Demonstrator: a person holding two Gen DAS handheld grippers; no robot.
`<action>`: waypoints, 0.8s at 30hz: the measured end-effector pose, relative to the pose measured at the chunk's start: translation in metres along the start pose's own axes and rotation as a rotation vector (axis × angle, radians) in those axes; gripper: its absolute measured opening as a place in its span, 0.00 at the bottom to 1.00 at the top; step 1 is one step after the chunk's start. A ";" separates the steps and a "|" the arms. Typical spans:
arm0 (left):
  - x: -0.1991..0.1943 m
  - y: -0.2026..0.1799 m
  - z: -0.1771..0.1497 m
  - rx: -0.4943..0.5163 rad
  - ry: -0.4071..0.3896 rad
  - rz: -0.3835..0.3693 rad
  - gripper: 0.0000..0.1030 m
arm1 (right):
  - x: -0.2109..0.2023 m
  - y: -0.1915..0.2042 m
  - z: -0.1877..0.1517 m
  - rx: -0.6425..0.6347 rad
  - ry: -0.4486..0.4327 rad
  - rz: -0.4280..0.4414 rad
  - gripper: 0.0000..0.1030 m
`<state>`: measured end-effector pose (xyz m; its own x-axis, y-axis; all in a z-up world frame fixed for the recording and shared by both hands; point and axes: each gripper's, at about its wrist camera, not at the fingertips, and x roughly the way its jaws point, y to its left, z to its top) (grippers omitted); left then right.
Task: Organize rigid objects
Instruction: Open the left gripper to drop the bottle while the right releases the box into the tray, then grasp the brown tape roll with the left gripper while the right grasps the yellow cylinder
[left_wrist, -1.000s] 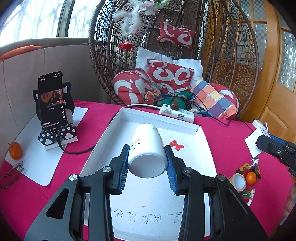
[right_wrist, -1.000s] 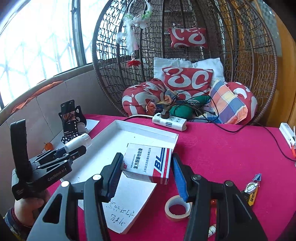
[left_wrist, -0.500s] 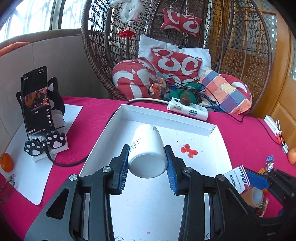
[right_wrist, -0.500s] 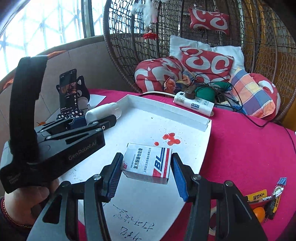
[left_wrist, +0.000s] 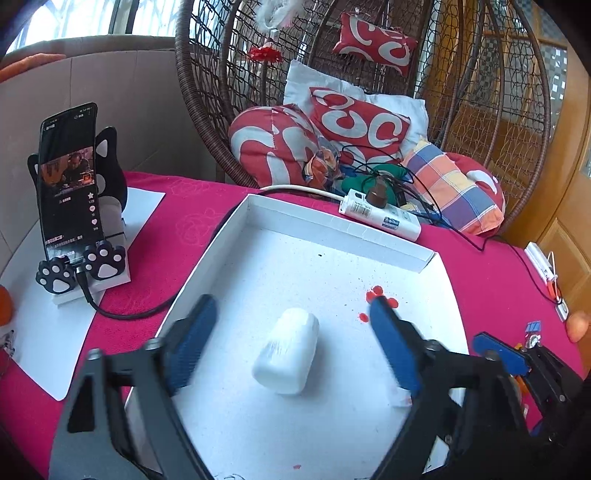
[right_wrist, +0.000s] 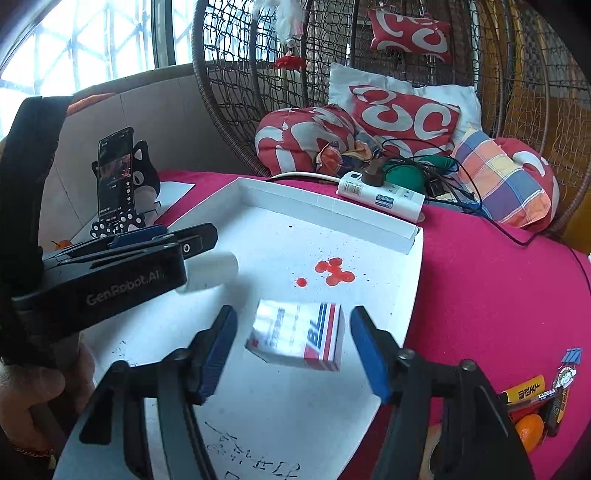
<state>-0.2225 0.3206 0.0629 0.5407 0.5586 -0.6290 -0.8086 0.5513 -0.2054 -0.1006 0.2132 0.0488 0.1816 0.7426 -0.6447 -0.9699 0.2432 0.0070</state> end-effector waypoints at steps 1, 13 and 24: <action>-0.005 0.001 0.000 -0.007 -0.013 0.012 1.00 | -0.004 0.000 0.000 0.002 -0.015 0.001 0.87; -0.098 0.006 -0.021 -0.109 -0.209 -0.039 1.00 | -0.099 -0.042 -0.011 0.151 -0.265 -0.009 1.00; -0.080 -0.096 -0.050 0.183 -0.090 -0.237 1.00 | -0.190 -0.162 -0.045 0.464 -0.498 -0.111 1.00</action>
<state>-0.1997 0.1917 0.0955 0.7344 0.4489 -0.5091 -0.6064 0.7708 -0.1952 0.0143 0.0046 0.1364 0.4364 0.8690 -0.2334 -0.7919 0.4941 0.3589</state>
